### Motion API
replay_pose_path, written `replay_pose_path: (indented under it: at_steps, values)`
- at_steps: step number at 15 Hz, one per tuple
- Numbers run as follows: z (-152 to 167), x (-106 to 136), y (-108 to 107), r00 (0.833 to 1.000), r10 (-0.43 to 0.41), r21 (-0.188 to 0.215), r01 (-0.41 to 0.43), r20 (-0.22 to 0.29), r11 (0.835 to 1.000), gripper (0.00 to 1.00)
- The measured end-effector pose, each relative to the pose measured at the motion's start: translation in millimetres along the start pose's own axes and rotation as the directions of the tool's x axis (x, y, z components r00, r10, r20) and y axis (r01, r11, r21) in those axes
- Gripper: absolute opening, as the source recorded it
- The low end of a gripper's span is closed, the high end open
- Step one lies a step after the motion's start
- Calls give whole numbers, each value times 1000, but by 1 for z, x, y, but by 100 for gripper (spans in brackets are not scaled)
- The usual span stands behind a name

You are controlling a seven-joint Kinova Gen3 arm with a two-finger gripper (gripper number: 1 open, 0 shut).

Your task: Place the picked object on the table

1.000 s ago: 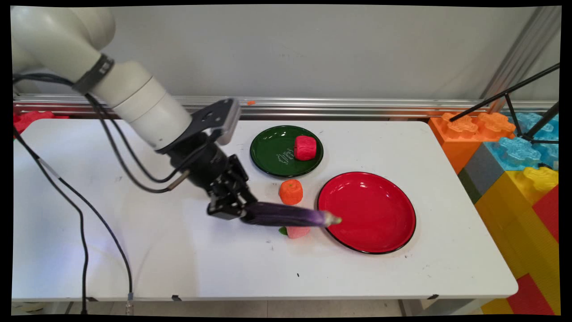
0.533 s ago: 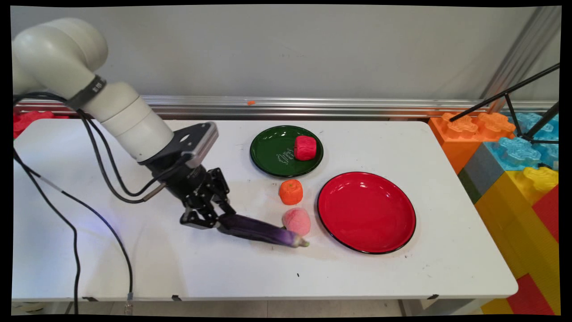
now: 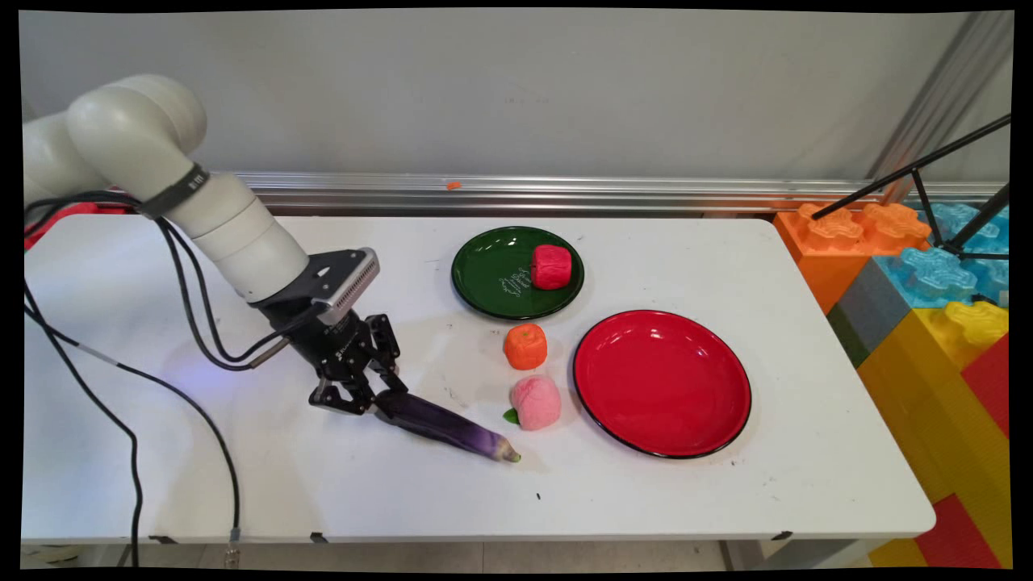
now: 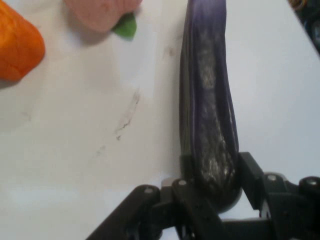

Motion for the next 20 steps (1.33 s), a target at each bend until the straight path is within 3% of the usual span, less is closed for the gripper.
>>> replay_pose_path:
  at_steps: [6, 17, 18, 20]
  values:
    - [14, -10, -16, 999, 45, 1, -45, -18, 999, 0]
    - [29, -7, -33, 995, 89, 4, -89, -44, 996, 0]
    - [29, -7, -34, 995, 92, 5, -92, -46, 996, 100]
    - [30, -7, -35, 994, 96, 6, -96, -48, 995, 100]
